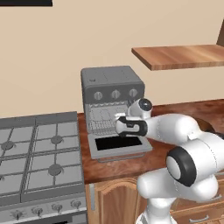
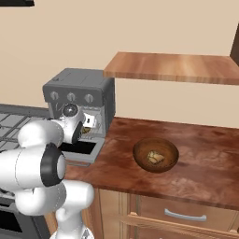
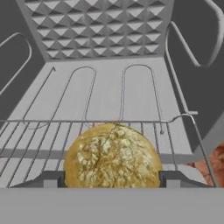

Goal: Pick up the heated bread from the toaster oven and place it in the bowl. Then move the bread bowl to the dining counter.

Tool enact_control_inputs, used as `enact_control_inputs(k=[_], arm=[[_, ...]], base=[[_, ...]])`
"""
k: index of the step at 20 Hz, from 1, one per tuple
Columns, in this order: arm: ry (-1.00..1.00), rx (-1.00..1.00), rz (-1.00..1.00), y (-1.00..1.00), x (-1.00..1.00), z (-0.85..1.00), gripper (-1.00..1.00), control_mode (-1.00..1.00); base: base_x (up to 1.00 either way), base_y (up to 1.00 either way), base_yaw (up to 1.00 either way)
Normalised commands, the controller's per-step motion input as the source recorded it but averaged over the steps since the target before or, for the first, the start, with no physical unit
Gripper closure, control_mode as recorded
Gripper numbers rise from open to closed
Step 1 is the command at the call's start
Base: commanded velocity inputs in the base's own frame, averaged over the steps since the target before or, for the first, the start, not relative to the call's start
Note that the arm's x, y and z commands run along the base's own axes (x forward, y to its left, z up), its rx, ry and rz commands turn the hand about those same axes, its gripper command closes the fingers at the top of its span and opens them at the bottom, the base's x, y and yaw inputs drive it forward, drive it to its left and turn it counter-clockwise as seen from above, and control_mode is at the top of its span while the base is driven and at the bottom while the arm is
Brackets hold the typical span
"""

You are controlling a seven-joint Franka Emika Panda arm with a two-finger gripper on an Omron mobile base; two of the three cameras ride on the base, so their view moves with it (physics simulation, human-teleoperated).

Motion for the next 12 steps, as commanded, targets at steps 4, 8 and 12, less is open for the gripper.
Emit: enact_control_inputs(k=[4,8,12], arm=[[0.07,0.00,-0.07,-0.17,-0.93,0.70,1.00,-1.00],[0.02,0.00,-0.12,-0.35,-1.00,1.00,1.00,-1.00],[0.01,0.00,-0.18,-0.70,-1.00,1.00,1.00,-1.00]], base=[[0.00,0.00,0.00],[0.00,0.00,0.00],[0.00,0.00,0.00]])
